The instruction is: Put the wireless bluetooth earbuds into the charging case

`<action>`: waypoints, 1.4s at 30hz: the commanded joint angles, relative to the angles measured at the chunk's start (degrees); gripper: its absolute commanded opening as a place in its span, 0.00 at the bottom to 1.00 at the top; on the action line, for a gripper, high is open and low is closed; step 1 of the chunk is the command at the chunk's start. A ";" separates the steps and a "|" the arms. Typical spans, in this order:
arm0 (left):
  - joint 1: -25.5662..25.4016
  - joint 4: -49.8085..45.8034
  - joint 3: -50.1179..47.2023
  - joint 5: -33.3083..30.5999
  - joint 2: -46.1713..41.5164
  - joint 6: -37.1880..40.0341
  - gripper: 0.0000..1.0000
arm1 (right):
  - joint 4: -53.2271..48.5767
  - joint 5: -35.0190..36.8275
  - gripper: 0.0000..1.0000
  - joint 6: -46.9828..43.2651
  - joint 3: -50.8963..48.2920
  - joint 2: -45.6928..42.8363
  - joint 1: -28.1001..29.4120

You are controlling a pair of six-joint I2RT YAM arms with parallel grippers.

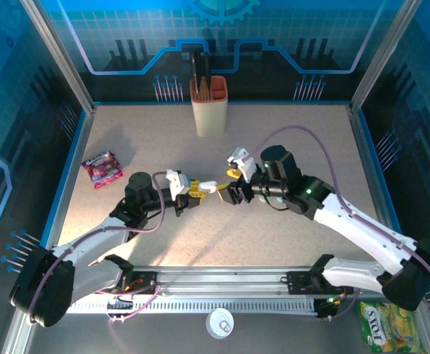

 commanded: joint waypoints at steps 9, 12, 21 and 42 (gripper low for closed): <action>0.59 -5.11 4.36 19.17 -2.15 -1.66 0.17 | 2.55 -14.82 0.68 -13.03 -3.92 -2.24 -0.68; 0.59 -4.83 5.00 20.13 -1.93 -2.44 0.17 | 3.60 -16.58 0.66 -13.15 -3.55 -0.14 -0.55; 0.57 -4.83 5.90 20.86 -0.75 -3.87 0.17 | 6.46 -18.47 0.41 -12.90 -2.88 4.21 -0.28; 1.10 -0.55 -2.27 1.81 0.31 5.04 0.99 | 12.61 -0.74 0.18 24.09 -15.06 4.51 -8.99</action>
